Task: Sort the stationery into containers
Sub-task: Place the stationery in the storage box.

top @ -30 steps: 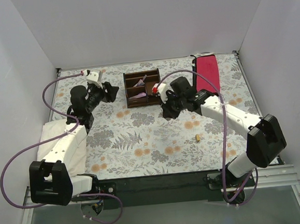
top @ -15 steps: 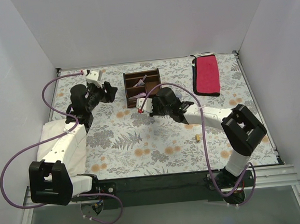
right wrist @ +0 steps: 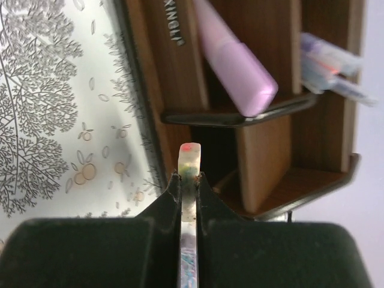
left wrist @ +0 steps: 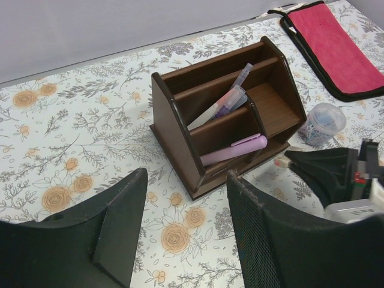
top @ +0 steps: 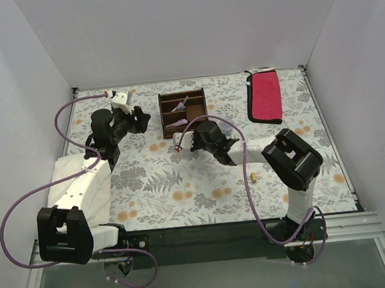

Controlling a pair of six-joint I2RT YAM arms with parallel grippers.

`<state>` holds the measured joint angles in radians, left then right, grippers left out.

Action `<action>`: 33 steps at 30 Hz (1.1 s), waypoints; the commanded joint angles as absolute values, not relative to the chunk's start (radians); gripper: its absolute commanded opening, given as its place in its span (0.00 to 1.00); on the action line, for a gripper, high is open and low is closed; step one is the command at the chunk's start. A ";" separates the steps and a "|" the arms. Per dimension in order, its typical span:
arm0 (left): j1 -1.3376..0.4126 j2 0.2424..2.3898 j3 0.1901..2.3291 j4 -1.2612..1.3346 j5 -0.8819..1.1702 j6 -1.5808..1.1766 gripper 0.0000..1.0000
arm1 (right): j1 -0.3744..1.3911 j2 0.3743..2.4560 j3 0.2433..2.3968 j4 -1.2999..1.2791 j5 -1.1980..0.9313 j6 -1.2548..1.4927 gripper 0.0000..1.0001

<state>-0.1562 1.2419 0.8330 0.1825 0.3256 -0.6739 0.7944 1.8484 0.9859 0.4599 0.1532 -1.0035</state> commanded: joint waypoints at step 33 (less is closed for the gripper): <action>-0.155 1.232 0.813 0.166 0.376 -0.710 0.53 | 0.836 2.158 0.966 1.092 0.459 -1.230 0.09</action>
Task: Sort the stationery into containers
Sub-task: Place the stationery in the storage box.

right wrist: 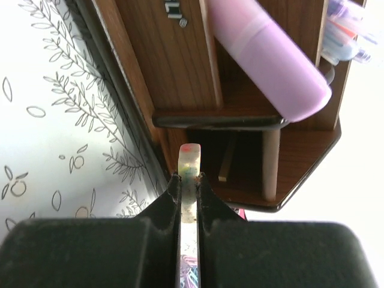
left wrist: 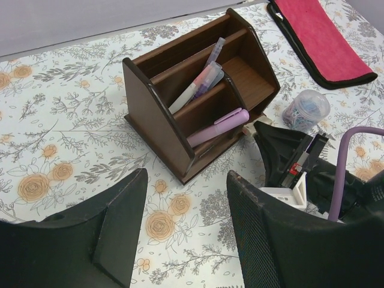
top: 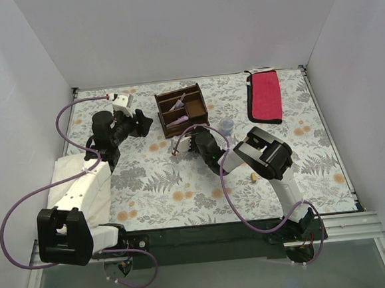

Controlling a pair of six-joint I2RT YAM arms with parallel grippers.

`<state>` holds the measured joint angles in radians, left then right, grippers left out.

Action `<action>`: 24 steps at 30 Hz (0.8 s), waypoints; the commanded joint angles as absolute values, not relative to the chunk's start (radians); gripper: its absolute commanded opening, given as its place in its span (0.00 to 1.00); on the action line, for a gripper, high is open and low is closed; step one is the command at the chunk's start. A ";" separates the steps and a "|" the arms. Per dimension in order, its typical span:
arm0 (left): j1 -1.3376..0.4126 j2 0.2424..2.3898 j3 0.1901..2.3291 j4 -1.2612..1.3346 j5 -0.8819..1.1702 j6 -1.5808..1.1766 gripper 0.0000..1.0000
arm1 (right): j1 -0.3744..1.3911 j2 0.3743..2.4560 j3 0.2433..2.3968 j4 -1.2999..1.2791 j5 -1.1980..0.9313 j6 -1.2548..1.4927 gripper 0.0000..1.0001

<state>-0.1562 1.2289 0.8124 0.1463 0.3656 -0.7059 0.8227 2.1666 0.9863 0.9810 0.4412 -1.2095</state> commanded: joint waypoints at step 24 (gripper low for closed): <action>-0.155 1.239 0.836 0.141 0.374 -0.713 0.53 | 0.813 2.265 1.127 1.181 0.453 -1.316 0.06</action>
<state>-0.1562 1.2457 0.8124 0.1570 0.3763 -0.7143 0.8421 2.2009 1.0340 1.1042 0.4644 -1.2881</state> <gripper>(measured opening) 0.534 0.106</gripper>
